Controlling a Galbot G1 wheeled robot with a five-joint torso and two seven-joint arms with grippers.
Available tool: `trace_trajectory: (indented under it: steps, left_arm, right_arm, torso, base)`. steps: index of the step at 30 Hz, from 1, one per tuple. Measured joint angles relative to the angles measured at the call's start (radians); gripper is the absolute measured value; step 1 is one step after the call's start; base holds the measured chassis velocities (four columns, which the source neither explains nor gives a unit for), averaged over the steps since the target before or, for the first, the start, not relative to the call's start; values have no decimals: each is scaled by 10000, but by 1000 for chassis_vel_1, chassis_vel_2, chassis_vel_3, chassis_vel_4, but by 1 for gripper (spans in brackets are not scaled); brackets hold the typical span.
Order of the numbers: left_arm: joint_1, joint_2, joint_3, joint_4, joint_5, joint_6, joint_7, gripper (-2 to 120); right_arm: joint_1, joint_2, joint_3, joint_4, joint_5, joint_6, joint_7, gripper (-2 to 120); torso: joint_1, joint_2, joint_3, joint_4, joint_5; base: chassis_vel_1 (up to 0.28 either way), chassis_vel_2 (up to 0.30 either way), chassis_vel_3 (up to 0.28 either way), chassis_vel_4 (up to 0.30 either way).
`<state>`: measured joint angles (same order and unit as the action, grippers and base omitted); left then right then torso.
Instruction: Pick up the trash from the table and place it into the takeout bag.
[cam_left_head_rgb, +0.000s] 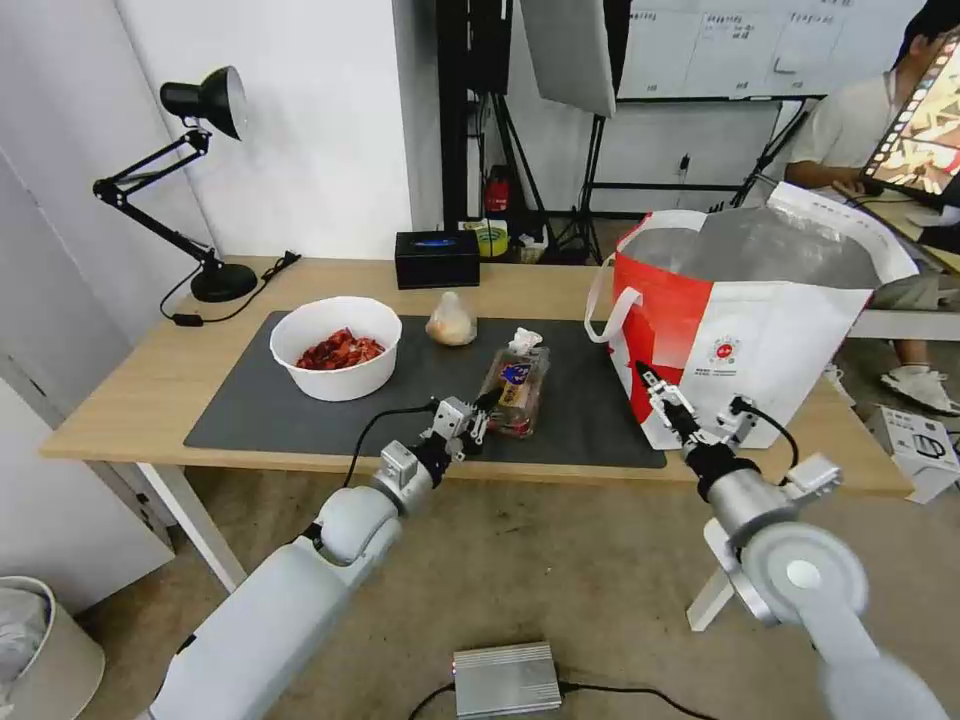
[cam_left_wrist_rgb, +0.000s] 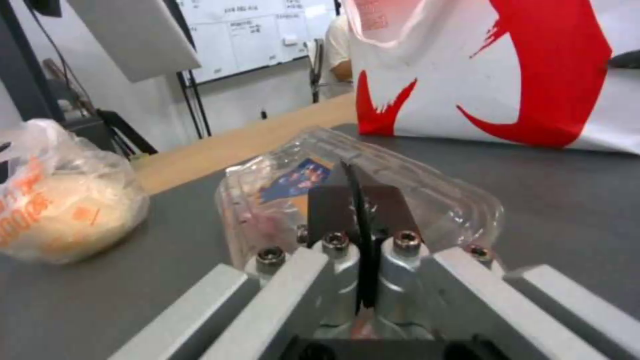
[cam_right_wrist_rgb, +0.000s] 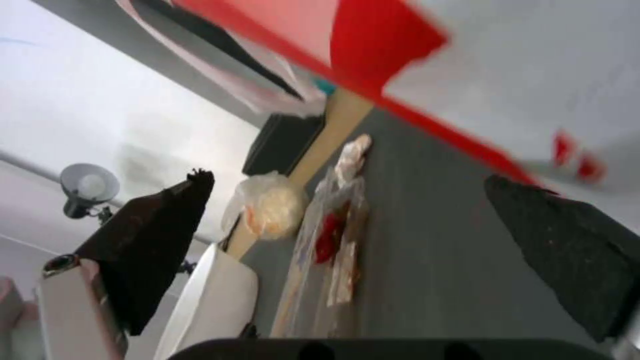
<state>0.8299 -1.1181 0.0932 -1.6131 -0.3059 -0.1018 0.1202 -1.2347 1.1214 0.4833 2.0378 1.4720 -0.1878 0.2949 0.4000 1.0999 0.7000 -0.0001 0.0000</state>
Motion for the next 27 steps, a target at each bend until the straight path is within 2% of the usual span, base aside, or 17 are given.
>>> trace_trajectory:
  steps: [7, 14, 27]
  left_arm:
    - [43, -17, 2, 95, 148, -47, 0, 0]
    - [42, -45, -24, 226, 309, -160, 0, 0]
    - [15, 59, -53, 309, 685, -300, 147, 0]
  right_arm:
    - [577, 364, -505, -517, 107, -297, 33, 100]
    - [1408, 1097, -1157, -1138, -9, -740, 174, 100]
    - [2223, 1878, -1456, -2255, -431, -768, 182, 100]
  torso:
    - [1, 0, 0, 0, -1]
    - [0, 0, 0, 2, 0]
    - [0, 0, 0, 2, -2]
  base:
    - [0, 0, 0, 0]
    - [0, 0, 0, 0]
    - [0, 0, 0, 0]
